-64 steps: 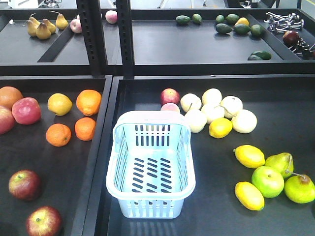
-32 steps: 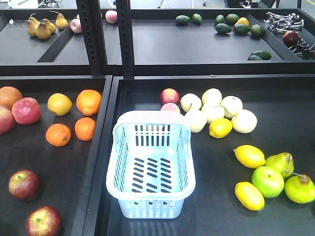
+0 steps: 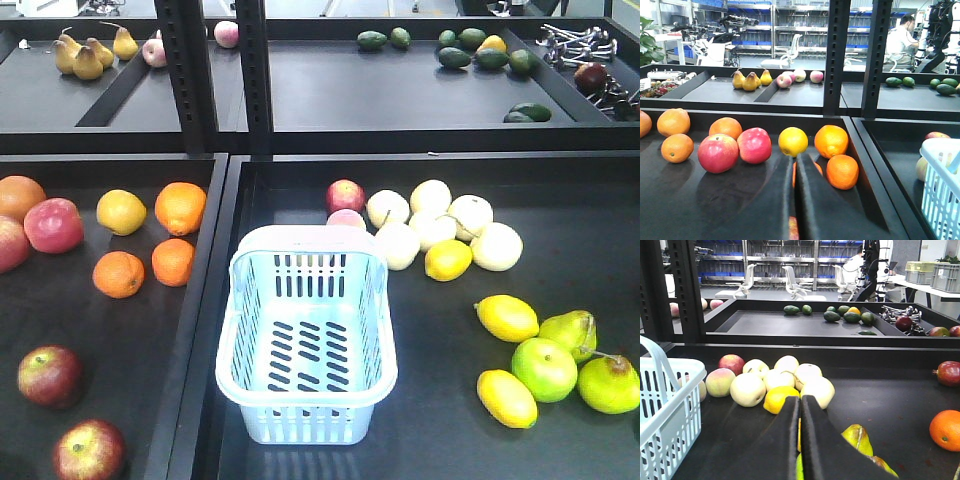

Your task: Pick three apples into basket with both arms

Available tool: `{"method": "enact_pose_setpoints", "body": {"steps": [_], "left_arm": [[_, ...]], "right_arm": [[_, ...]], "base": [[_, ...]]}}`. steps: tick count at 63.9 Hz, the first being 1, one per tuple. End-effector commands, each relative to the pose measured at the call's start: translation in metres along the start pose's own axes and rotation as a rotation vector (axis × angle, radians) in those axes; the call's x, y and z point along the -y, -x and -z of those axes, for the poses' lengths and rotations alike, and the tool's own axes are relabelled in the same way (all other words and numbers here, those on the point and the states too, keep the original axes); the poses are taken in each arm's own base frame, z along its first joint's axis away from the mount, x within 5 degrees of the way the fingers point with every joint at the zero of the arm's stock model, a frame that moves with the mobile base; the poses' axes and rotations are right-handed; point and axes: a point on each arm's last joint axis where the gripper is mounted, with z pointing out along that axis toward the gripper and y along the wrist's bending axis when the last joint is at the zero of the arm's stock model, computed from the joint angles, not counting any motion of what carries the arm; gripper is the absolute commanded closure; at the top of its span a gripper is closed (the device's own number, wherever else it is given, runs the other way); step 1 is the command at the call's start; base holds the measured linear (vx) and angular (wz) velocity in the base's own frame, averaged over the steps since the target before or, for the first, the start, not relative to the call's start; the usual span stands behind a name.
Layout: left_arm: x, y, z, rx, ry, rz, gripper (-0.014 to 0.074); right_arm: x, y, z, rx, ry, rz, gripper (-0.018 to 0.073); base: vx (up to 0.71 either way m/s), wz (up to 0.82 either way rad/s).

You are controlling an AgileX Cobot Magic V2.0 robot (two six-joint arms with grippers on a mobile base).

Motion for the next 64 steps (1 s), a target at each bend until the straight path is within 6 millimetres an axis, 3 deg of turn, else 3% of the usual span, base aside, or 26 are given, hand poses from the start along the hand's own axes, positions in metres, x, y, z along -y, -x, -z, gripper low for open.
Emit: {"method": "enact_pose_setpoints", "body": {"steps": [1, 6, 12, 20, 44, 64], "left_arm": [[0.001, 0.006, 0.001, 0.092, -0.016, 0.011, 0.0603], [0.002, 0.007, 0.001, 0.11, -0.024, 0.085, 0.0603], [0.001, 0.008, 0.001, 0.113, -0.04, 0.401, 0.0603], [0.001, 0.008, 0.001, 0.109, -0.054, 0.682, 0.0603], [-0.001, 0.022, 0.004, 0.245, -0.085, 0.734, 0.0603], [-0.008, 0.043, 0.011, 0.437, -0.138, 1.031, 0.0603]], "right_arm": [[0.001, 0.002, 0.0, 0.068, -0.013, 0.004, 0.0565], [0.001, 0.002, 0.0, 0.068, -0.013, 0.004, 0.0565], [0.001, 0.002, 0.0, 0.068, -0.013, 0.004, 0.0565], [0.001, 0.002, 0.0, 0.068, -0.013, 0.004, 0.0565], [0.001, 0.002, 0.0, 0.068, -0.013, 0.004, 0.0565], [0.001, 0.002, 0.0, 0.068, -0.013, 0.004, 0.0565]], "base": [[0.0, 0.0], [0.0, 0.0], [0.0, 0.0], [0.0, 0.0], [0.0, 0.0], [0.0, 0.0]]}}
